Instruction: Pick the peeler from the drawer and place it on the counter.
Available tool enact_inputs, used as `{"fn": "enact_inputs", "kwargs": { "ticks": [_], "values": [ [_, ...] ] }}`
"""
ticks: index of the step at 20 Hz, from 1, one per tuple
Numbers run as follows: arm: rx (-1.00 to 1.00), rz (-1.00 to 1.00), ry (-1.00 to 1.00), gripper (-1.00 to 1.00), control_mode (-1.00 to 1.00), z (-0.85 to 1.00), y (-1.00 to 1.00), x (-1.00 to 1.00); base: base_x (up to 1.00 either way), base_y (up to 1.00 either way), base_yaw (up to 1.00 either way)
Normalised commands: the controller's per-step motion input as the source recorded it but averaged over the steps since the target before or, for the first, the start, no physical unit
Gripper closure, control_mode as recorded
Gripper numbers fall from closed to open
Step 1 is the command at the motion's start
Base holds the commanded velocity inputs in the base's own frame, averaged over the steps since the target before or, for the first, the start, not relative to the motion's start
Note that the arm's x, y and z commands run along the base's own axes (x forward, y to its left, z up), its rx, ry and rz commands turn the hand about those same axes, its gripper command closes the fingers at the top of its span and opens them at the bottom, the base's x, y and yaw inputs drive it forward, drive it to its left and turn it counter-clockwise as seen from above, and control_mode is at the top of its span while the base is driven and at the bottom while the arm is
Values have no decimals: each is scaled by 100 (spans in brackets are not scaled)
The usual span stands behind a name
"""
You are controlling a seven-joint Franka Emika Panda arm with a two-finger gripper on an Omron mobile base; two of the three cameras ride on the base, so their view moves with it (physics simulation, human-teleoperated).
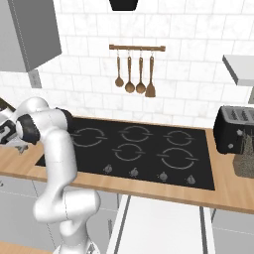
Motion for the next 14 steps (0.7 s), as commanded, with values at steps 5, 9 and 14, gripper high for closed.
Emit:
{"fn": "enact_inputs", "kwargs": {
  "ticks": [5, 9, 14],
  "values": [
    [0, 0, 0, -100, -100, 0, 0, 0, 0, 0, 0],
    [0, -1, 0, -100, -100, 43, -23, -5, 0, 0, 0],
    [1, -9, 2, -100, -100, 97, -61, -2, 0, 0, 0]
  ]
}}
